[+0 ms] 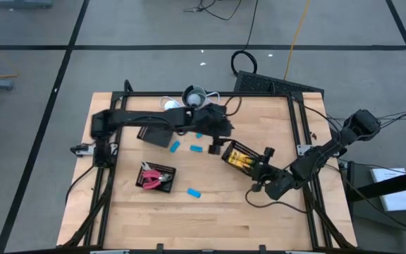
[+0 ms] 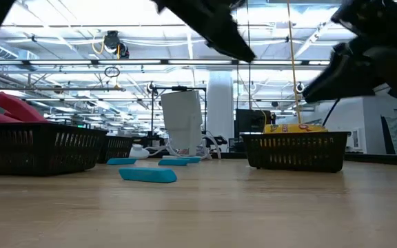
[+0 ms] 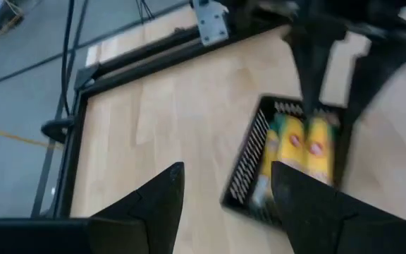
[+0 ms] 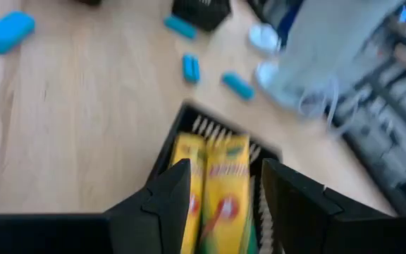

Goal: Pick & Place School Supplies
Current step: Put the blue eraser into the top black bin

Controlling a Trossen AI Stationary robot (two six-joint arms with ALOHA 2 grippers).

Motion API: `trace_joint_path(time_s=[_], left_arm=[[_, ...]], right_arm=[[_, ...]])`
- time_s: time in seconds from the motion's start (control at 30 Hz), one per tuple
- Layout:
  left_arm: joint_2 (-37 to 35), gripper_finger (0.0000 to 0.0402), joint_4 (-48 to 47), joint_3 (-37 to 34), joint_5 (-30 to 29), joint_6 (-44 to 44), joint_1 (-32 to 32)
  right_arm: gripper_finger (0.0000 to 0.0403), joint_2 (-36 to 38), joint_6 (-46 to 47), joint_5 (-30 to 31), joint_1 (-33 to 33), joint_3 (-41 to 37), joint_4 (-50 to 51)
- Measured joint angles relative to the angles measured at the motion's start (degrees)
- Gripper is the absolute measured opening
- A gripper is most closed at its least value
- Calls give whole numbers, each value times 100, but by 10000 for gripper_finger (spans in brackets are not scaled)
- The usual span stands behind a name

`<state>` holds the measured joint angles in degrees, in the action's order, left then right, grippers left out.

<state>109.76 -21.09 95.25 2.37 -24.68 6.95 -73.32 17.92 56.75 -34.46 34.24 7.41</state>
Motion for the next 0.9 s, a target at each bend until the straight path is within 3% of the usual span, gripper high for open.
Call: trace_joint_path(time_s=[0.1, 0.17, 0.37, 0.53, 0.7, 0.9], left_arm=[[-507, 216, -377, -352, -190, -31, -84], [-932, 216, -579, -703, -297, -12, -123], [-2467, 216, -537, -2316, -291, 530, -81], [-3907, 216, 537, -4119, -236, 1333, -102], [-5054, 216, 2242, -5966, -317, 1880, -289], [-5919, 216, 3553, -7396, -788, 2145, -416]], right_arm=[[166, 2, -1091, -55, 201, 0, -959], [166, 2, -1757, -428, 460, 0, -1643], [166, -193, -3058, -2770, 1667, 9, -3691], [166, -794, -3218, -4418, 2652, 66, -4842], [166, -1768, -3080, -5427, 3264, 878, -4554], [166, -2890, -3385, -5827, 3546, 2704, -2527]])
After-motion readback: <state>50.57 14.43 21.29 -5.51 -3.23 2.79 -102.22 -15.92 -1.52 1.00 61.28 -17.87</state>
